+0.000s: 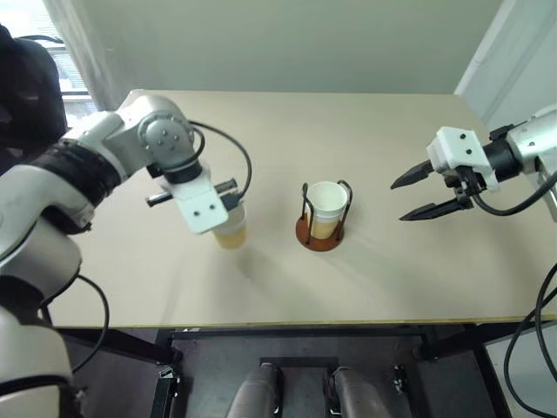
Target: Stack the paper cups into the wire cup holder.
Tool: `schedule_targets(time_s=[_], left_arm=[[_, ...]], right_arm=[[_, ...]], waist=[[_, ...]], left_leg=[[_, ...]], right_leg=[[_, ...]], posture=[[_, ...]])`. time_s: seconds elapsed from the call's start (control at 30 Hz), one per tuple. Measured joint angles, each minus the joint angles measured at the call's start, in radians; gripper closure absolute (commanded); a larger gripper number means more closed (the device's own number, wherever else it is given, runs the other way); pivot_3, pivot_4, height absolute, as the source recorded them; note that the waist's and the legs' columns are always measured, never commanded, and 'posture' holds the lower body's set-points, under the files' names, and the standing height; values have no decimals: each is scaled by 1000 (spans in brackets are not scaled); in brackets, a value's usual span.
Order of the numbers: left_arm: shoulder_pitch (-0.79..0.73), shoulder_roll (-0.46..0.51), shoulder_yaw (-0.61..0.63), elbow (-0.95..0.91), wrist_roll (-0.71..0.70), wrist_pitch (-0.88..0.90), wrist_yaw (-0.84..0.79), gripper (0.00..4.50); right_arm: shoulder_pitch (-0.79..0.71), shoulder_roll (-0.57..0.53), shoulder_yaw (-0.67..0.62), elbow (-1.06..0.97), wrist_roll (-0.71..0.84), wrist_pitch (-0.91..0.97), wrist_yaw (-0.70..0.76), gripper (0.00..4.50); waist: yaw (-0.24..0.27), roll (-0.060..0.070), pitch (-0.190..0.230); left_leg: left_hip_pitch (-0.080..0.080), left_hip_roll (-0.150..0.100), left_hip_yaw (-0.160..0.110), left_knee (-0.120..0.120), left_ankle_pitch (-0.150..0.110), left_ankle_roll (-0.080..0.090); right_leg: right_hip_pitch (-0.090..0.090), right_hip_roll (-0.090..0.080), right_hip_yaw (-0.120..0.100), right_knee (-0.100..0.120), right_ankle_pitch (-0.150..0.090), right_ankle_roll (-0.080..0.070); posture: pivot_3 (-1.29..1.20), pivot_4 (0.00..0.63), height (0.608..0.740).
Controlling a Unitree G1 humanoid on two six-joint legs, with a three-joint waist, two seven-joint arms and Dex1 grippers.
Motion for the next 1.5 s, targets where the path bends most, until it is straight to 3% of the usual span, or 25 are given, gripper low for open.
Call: schedule_targets(time_s=[0.3, 0.6, 1.1, 1.5], left_arm=[[-170, -218, 230, 340, 196, 9, 27, 4475], [-249, -355, 397, 471, 351, 28, 108, 4475], [-255, -516, 598, 484, 354, 46, 5, 4475], [-259, -546, 570, 482, 275, 58, 2, 4475]], right_arm=[[-13, -4, 12, 58, -18, -27, 0, 1472], [-18, -34, 42, 116, -29, -60, 0, 1472], [-27, -101, 85, 136, -41, -92, 0, 1472], [-24, -110, 85, 129, -40, -93, 0, 1472]], waist=[[2, -1, 0], [3, -1, 1], [6, 0, 1], [7, 0, 1]], left_leg=[[-3, 0, 1, 0, -3, 2], [-7, 1, 1, 0, -6, 2], [-8, 1, 4, 5, -7, 4], [-8, 1, 5, 12, -8, 8]], right_leg=[[-2, 0, 0, -2, 1, 1], [-6, 0, 0, -2, 4, 11], [-6, -1, 1, 0, 6, 13], [-5, -1, 1, 2, 7, 15]], posture=[[0, 150, 740], [0, 150, 740], [0, 150, 740], [0, 150, 740]])
